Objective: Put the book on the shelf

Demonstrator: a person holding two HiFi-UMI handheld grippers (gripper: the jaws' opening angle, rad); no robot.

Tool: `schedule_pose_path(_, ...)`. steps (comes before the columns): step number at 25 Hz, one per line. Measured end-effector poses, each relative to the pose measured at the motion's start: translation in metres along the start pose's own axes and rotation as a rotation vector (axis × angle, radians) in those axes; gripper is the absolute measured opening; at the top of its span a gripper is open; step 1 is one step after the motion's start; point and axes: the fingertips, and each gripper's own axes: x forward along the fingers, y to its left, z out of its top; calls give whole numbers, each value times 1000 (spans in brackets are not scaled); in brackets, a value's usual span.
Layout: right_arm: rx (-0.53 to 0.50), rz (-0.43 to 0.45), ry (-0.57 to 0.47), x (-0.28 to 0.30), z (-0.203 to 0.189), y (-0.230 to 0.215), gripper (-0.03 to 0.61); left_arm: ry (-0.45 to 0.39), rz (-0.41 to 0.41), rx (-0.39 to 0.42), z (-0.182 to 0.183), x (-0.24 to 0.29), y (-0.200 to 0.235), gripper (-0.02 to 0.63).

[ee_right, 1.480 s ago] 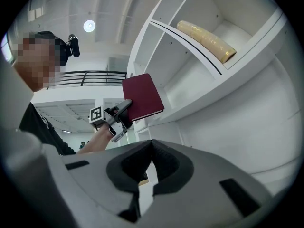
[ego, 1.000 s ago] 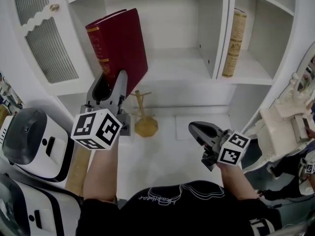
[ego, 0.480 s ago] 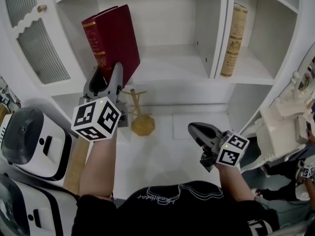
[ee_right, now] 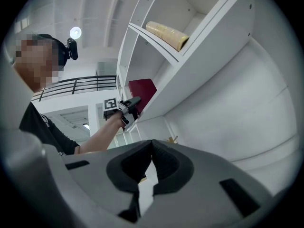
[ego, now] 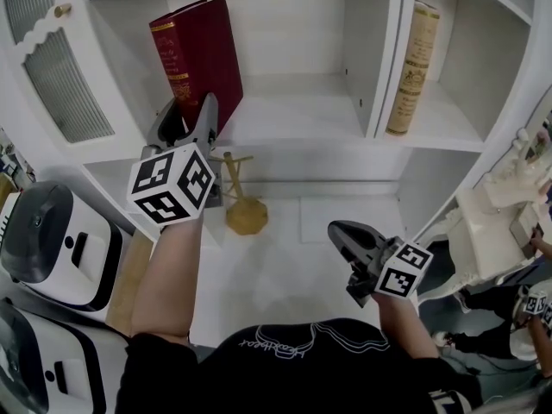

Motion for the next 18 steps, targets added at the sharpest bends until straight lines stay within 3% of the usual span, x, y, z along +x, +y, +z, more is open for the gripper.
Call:
schedule_pose_path(6,6,-4,-6,-2,0,0,3,59,18,8,-4,10,2,206)
schedule_pose_path(18,-32,13,-61,-15,14,36,3,52,-37,-11,-2,-14,3,245)
